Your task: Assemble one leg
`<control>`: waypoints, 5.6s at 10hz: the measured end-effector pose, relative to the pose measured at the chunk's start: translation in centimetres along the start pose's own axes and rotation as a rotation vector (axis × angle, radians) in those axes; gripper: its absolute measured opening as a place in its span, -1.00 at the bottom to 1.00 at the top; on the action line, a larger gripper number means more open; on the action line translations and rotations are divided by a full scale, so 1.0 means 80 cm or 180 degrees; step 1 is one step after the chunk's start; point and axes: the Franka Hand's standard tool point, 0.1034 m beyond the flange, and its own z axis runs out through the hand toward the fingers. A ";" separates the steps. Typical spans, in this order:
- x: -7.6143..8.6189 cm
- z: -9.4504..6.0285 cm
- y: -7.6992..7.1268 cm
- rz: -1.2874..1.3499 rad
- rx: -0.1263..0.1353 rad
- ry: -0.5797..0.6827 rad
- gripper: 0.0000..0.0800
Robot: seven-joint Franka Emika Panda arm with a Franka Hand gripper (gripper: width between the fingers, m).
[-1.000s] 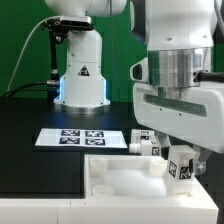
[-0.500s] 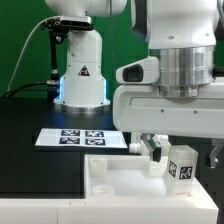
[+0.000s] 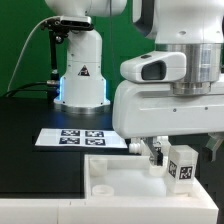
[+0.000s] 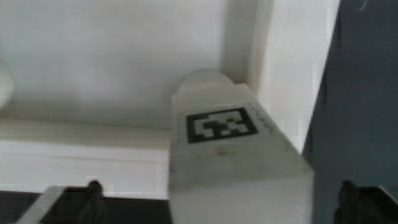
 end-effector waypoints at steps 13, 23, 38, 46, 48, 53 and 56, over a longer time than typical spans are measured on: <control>-0.004 0.002 0.013 0.4209 0.0052 -0.0050 -0.29; -0.019 0.010 -0.004 0.1257 0.0009 -0.0226 0.62; -0.008 0.009 0.003 0.3136 -0.0043 -0.0005 -0.29; -0.010 0.012 -0.005 0.4044 0.0089 -0.0004 0.19; -0.012 0.014 -0.011 0.3053 0.0074 0.0001 0.59; -0.012 0.013 -0.009 0.1677 0.0002 0.0027 0.62; -0.010 0.014 -0.009 0.0441 -0.0096 0.0089 0.62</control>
Offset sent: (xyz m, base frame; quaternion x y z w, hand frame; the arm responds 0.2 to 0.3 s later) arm 0.0000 0.0000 0.0000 0.0000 0.0000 0.1938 0.9810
